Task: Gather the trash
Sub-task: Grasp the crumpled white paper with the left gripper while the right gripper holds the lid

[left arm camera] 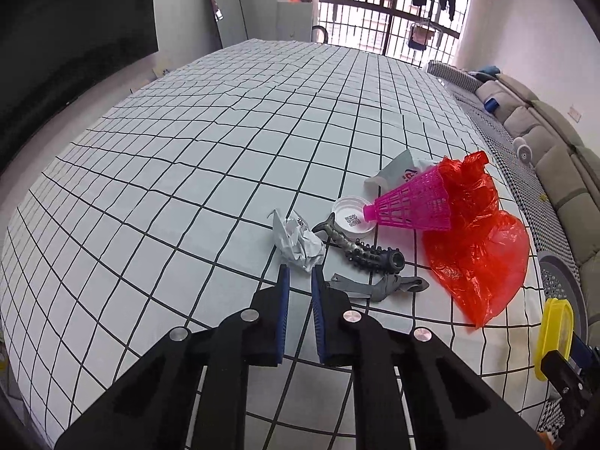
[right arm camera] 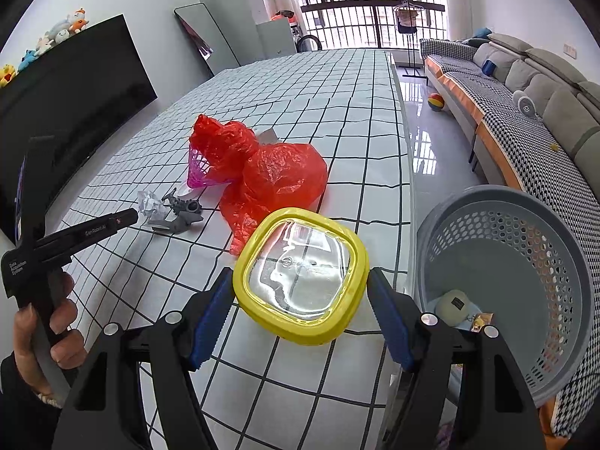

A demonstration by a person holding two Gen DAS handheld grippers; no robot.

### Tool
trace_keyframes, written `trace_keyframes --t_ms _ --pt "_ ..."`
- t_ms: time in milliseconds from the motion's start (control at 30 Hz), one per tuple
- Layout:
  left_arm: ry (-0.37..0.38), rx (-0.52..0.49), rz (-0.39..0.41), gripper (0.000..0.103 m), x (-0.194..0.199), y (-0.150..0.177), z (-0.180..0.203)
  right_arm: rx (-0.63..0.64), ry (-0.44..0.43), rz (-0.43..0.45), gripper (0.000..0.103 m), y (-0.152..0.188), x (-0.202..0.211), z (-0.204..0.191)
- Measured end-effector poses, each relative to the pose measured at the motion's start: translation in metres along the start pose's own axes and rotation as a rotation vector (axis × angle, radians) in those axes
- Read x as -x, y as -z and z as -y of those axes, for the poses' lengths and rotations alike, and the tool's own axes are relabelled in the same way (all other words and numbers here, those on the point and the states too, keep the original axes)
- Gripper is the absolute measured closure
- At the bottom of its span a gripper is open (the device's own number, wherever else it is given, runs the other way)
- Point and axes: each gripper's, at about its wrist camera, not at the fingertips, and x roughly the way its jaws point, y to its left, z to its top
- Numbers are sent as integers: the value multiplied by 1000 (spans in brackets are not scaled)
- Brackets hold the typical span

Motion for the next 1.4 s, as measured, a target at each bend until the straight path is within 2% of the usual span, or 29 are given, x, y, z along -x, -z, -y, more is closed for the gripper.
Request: trace_keyframes --t_ms 400,567,700,1033,1300,1333,1400 --pt "0 5 -38 90 -11 -3 -6 -2 -1 -12 34 -1 -6 0" --pt "-11 2 -32 75 -14 -7 -4 -7 -6 -17 34 -1 -9 2" --pt "-11 -2 -27 74 -15 -10 -4 -10 -7 -20 34 -1 -11 3" --pt "-17 -16 -34 65 -28 -22 4 -22 -11 -24 34 -1 -14 8" --pt "-9 4 -63 65 -43 -25 -1 -31 -11 -31 34 -1 -17 12" --pt "-4 6 -65 73 -44 -25 -2 -32 -10 -31 34 -2 -17 12" --pt "3 10 -64 75 -44 -24 -4 -32 -11 -31 34 -2 -17 12"
